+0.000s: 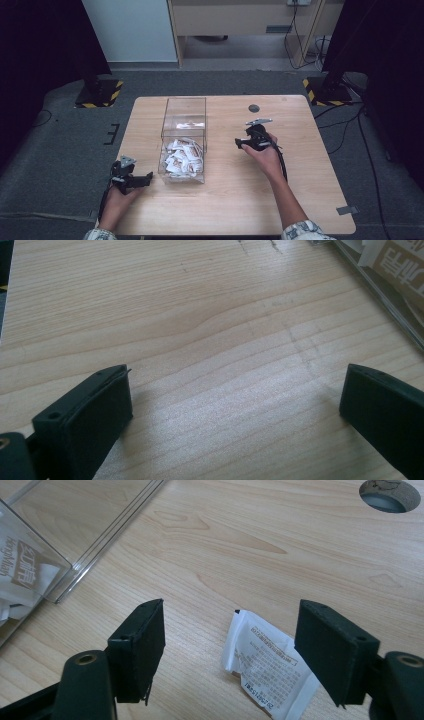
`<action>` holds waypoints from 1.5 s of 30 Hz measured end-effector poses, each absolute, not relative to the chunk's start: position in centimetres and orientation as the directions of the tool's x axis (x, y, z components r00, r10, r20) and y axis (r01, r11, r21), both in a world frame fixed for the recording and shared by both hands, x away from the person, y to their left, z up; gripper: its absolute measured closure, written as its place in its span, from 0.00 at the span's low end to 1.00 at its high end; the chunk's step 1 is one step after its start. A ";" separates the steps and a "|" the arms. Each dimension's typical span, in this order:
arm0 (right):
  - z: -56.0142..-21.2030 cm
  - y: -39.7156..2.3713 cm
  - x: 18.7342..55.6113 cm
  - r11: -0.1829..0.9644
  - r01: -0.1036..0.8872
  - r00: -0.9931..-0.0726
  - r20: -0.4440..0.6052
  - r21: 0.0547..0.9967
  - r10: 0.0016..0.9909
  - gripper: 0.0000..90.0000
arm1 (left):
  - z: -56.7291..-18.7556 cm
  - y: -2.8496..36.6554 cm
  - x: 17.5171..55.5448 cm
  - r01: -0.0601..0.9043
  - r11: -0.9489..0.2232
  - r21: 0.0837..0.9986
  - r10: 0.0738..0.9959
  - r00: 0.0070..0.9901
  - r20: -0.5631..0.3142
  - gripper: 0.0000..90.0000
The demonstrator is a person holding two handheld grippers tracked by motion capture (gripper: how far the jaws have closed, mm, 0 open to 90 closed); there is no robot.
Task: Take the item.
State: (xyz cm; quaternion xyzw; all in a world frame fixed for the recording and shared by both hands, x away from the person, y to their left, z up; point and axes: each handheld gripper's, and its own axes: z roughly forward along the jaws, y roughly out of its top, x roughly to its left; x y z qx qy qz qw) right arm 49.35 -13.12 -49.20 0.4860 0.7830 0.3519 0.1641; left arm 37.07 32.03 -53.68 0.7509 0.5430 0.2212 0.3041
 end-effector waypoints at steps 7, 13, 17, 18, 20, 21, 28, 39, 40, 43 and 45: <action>-48.7 -13.2 49.0 0.271 0.636 -0.477 0.092 0.723 0.874 0.25 | -53.7 32.0 37.1 0.681 -0.225 0.697 0.950 0.313 0.002 0.00; -48.2 -13.3 48.6 0.262 0.619 -0.485 0.099 0.741 0.869 0.20 | -53.7 32.0 37.1 0.681 -0.225 0.697 0.950 0.313 0.002 0.00; -48.0 -13.7 48.3 0.248 0.609 -0.481 0.102 0.753 0.871 0.16 | -53.7 32.0 37.1 0.681 -0.226 0.697 0.950 0.313 0.002 0.00; -47.9 -13.7 48.3 0.246 0.607 -0.480 0.102 0.756 0.871 0.16 | -53.7 32.0 37.1 0.681 -0.226 0.697 0.950 0.313 0.002 0.00; -47.9 -13.9 48.1 0.246 0.608 -0.479 0.101 0.755 0.872 0.14 | -53.7 32.0 37.1 0.681 -0.225 0.697 0.950 0.312 0.002 0.00; -47.8 -14.0 48.1 0.247 0.611 -0.476 0.100 0.752 0.874 0.14 | -53.7 32.0 37.1 0.681 -0.225 0.697 0.950 0.312 0.001 0.00; -47.4 -15.0 47.6 0.232 0.599 -0.466 0.098 0.767 0.879 0.13 | -53.7 32.0 37.1 0.682 -0.225 0.696 0.950 0.313 0.001 0.00; -47.5 -16.1 46.4 0.207 0.594 -0.451 0.109 0.777 0.886 0.10 | -53.7 32.0 37.1 0.682 -0.225 0.696 0.950 0.312 0.001 0.00; -47.5 -16.1 46.3 0.210 0.594 -0.453 0.107 0.777 0.885 0.10 | -53.7 32.0 37.1 0.682 -0.225 0.696 0.950 0.312 0.001 0.00; -47.4 -16.3 46.1 0.215 0.592 -0.455 0.102 0.777 0.885 0.09 | -53.7 32.0 37.1 0.682 -0.225 0.696 0.950 0.312 0.001 0.00; -47.4 -16.4 46.0 0.217 0.592 -0.456 0.100 0.776 0.884 0.08 | -53.7 32.0 37.1 0.682 -0.225 0.696 0.950 0.312 0.001 0.00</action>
